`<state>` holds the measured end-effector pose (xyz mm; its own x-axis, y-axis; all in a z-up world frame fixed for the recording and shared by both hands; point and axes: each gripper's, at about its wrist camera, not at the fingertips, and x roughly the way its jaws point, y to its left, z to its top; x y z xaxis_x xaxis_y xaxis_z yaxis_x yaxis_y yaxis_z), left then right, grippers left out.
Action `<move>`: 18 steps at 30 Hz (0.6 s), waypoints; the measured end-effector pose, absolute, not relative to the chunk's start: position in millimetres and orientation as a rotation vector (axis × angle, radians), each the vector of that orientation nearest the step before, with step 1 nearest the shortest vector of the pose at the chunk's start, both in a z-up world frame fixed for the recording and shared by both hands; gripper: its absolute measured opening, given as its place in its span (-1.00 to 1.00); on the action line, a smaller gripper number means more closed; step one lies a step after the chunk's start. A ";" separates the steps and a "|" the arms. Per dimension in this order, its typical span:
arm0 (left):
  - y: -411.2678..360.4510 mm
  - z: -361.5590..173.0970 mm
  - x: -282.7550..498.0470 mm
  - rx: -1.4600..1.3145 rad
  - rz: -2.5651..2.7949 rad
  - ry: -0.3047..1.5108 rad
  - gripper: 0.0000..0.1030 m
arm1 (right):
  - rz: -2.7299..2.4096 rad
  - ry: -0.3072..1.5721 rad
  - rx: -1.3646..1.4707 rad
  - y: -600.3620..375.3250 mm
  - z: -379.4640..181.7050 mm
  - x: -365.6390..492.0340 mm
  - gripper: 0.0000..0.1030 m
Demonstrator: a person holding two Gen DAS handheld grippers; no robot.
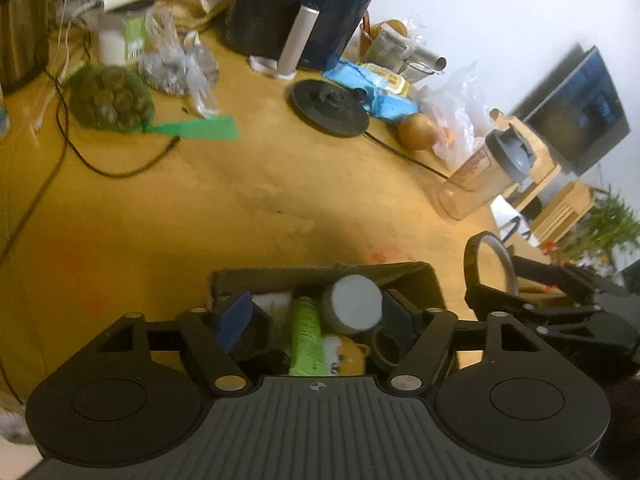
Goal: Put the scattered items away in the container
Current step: 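Lower the tube and ring into the box and open both grippers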
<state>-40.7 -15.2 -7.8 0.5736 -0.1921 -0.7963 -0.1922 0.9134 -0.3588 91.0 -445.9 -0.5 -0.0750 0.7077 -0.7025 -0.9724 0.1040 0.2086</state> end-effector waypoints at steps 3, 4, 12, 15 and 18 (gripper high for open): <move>-17.7 -4.5 -42.6 -0.390 0.016 0.952 0.51 | 1.473 0.806 -0.419 -443.1 0.5 88.7 0.78; -18.0 -3.4 -43.5 -0.380 0.024 0.948 0.58 | 1.478 0.807 -0.416 -442.0 1.2 87.7 0.78; -10.7 -1.2 -47.2 -0.367 0.111 0.940 0.79 | 1.532 0.809 -0.413 -434.8 4.7 82.0 0.78; -8.5 0.2 -50.7 -0.364 0.127 0.919 1.00 | 1.549 0.825 -0.421 -432.4 1.8 80.2 0.80; -9.6 2.3 -52.4 -0.347 0.137 0.899 1.00 | 1.556 0.841 -0.453 -428.5 -2.7 75.9 1.00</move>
